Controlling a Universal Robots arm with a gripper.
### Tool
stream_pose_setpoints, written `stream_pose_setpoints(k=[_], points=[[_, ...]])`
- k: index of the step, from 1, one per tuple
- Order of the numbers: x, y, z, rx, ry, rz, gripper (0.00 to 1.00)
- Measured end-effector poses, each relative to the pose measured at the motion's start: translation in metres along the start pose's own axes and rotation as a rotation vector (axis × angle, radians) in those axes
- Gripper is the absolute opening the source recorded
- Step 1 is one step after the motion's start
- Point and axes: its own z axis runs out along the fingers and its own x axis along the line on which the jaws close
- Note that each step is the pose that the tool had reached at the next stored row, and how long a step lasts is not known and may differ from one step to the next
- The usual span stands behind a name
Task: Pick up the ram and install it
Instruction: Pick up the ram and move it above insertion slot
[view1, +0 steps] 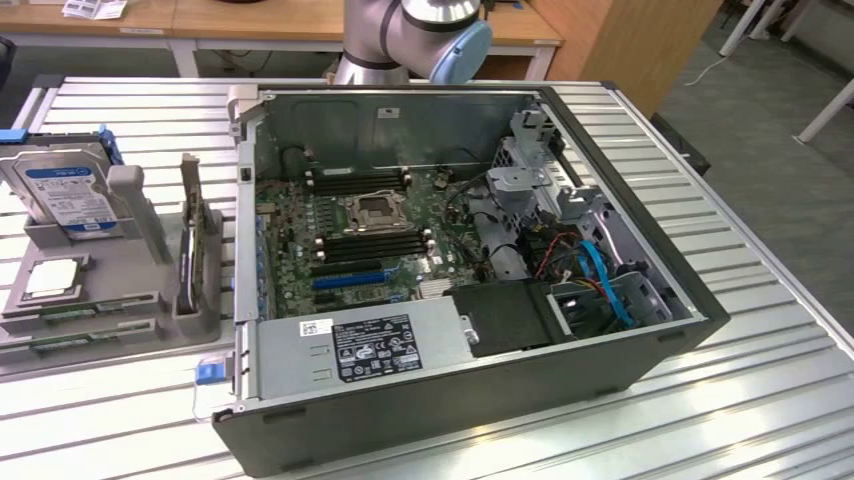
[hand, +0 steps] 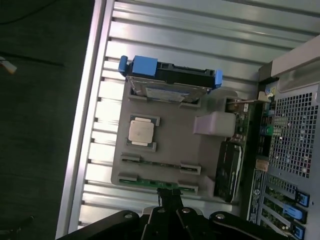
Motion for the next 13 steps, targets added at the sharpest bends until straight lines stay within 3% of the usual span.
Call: stream_pose_setpoints(k=[13], points=[[0.0, 0.0, 0.0, -0.0027, 0.0053, -0.116, 0.1]])
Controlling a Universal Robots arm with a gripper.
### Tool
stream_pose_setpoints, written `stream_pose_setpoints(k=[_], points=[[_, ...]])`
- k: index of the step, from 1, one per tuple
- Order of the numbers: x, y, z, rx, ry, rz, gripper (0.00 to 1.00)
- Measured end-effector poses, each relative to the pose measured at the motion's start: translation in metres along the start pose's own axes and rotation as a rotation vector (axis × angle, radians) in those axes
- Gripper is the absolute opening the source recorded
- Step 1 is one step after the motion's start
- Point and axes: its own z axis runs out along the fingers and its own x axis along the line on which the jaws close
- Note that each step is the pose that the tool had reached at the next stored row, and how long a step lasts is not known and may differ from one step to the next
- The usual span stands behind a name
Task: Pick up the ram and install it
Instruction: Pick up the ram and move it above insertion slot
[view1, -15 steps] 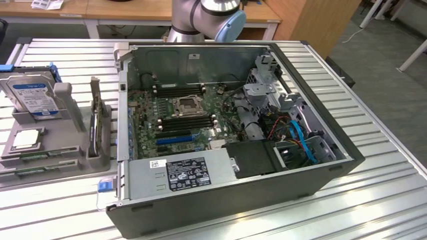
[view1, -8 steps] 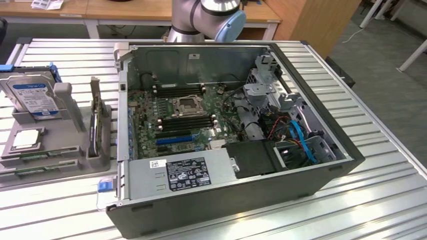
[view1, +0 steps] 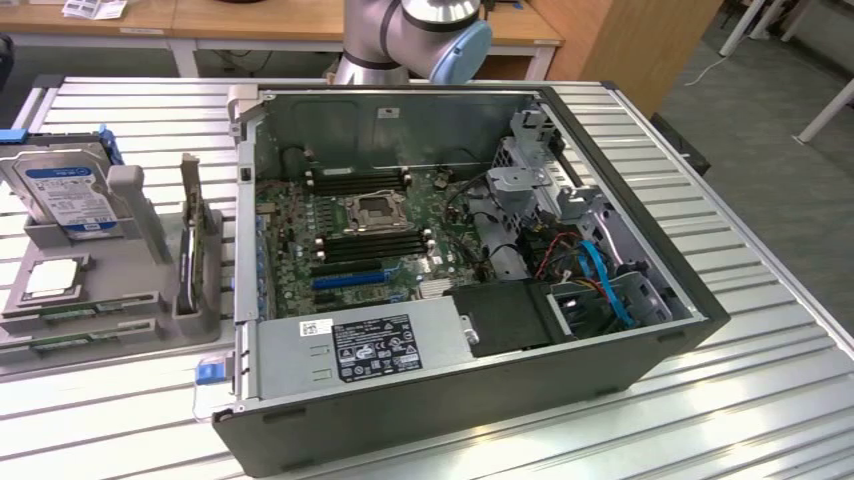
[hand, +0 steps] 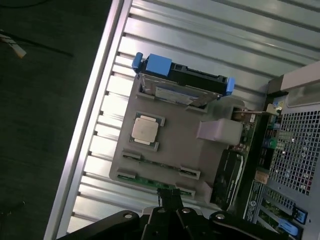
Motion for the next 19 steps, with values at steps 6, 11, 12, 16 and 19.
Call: stream_pose_setpoints(k=[6, 11, 12, 16, 19], points=[[0.0, 0.0, 0.0, -0.0012, 0.0024, -0.053, 0.1], [0.0, 0.0, 0.0, -0.0022, 0.0043, -0.096, 0.1], [0.0, 0.0, 0.0, -0.0024, 0.0046, -0.105, 0.1], [0.0, 0.0, 0.0, -0.0031, 0.0061, -0.137, 0.1], [0.0, 0.0, 0.0, -0.0038, 0.0072, -0.162, 0.1]])
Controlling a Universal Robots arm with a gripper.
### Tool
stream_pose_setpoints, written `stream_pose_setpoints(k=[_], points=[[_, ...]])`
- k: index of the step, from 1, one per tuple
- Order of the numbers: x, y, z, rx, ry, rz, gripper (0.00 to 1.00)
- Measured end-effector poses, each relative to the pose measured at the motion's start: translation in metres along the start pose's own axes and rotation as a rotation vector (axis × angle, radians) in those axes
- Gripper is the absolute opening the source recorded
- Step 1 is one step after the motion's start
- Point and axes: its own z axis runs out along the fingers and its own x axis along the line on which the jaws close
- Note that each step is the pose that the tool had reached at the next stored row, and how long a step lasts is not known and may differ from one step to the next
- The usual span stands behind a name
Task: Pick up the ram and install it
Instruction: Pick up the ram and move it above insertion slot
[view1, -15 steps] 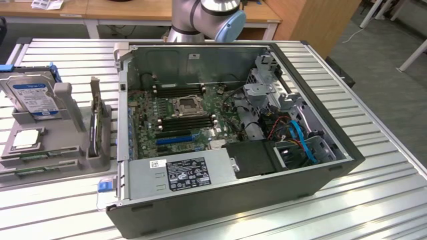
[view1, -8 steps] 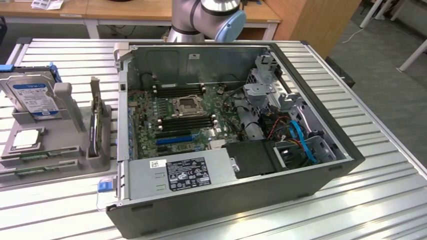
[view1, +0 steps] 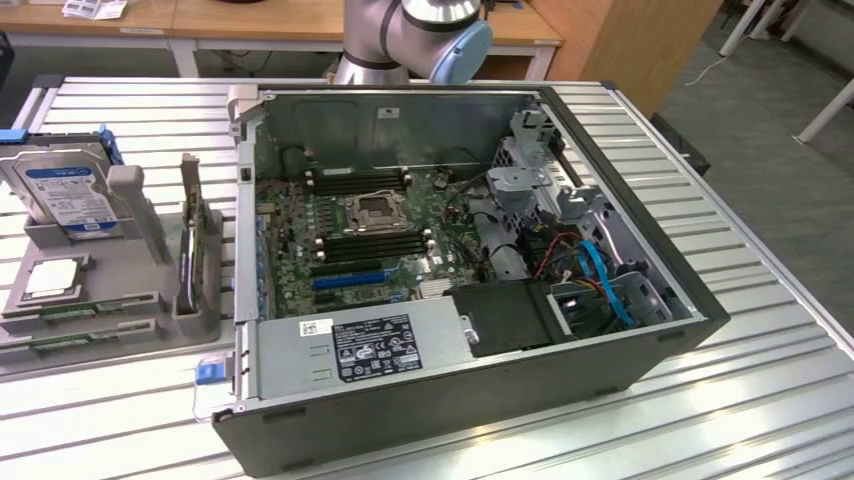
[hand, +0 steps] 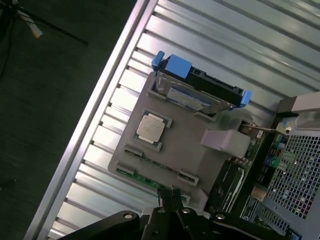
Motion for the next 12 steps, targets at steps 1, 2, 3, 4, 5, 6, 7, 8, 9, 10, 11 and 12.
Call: stream_pose_setpoints(k=[1, 2, 3, 4, 5, 6, 7, 8, 9, 10, 11, 12], points=[[0.0, 0.0, 0.0, -0.0002, 0.0004, -0.008, 0.1], [0.0, 0.0, 0.0, -0.0004, 0.0008, -0.016, 0.1], [0.0, 0.0, 0.0, -0.0006, 0.0011, -0.024, 0.1], [0.0, 0.0, 0.0, -0.0008, 0.0015, -0.033, 0.1], [0.0, 0.0, 0.0, -0.001, 0.0019, -0.041, 0.1], [0.0, 0.0, 0.0, -0.0012, 0.0022, -0.05, 0.1], [0.0, 0.0, 0.0, -0.0014, 0.0026, -0.058, 0.1], [0.0, 0.0, 0.0, -0.0015, 0.003, -0.066, 0.1], [0.0, 0.0, 0.0, -0.0017, 0.0034, -0.075, 0.1], [0.0, 0.0, 0.0, -0.0019, 0.0037, -0.083, 0.1], [0.0, 0.0, 0.0, -0.0021, 0.0041, -0.092, 0.1], [0.0, 0.0, 0.0, -0.0024, 0.0045, -0.101, 0.1]])
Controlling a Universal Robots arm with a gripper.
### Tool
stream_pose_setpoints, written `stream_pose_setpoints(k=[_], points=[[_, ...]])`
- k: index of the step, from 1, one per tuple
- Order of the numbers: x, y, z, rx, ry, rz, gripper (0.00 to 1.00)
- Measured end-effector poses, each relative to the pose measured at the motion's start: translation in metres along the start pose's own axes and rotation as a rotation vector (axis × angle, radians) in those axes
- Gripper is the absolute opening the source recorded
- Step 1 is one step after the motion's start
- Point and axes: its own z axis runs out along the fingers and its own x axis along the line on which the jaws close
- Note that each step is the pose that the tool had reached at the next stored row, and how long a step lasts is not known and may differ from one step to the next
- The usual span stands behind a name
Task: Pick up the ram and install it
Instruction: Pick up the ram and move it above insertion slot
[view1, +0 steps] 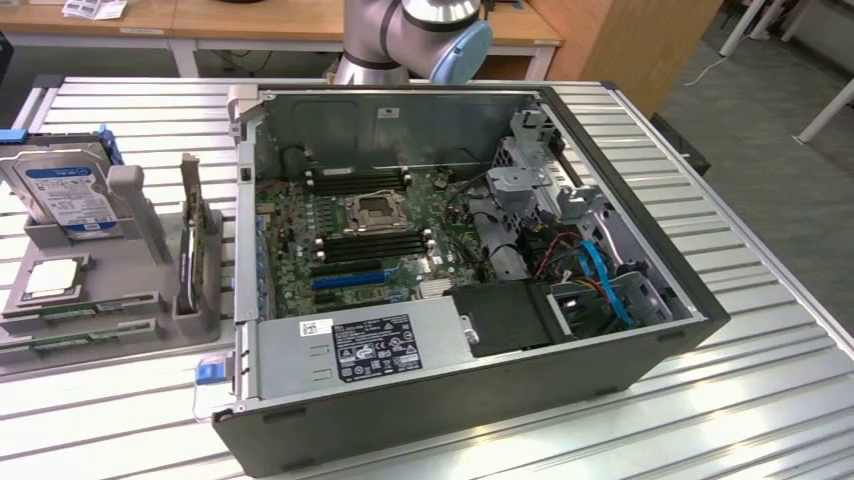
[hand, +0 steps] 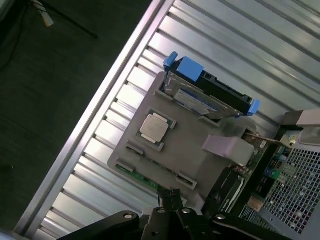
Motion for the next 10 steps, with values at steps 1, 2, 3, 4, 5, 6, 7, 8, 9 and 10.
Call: stream_pose_setpoints(k=[1, 2, 3, 4, 5, 6, 7, 8, 9, 10], points=[[0.0, 0.0, 0.0, -0.0002, 0.0005, -0.009, 0.1], [0.0, 0.0, 0.0, -0.0004, 0.0008, -0.018, 0.1], [0.0, 0.0, 0.0, -0.0006, 0.0013, -0.028, 0.1], [0.0, 0.0, 0.0, -0.0009, 0.0017, -0.038, 0.1], [0.0, 0.0, 0.0, -0.0011, 0.0023, -0.051, 0.1], [0.0, 0.0, 0.0, -0.0014, 0.0028, -0.063, 0.1], [0.0, 0.0, 0.0, -0.0017, 0.0034, -0.075, 0.1], [0.0, 0.0, 0.0, -0.002, 0.004, -0.087, 0.1], [0.0, 0.0, 0.0, -0.0023, 0.0045, -0.1, 0.1], [0.0, 0.0, 0.0, -0.0026, 0.0051, -0.112, 0.1]])
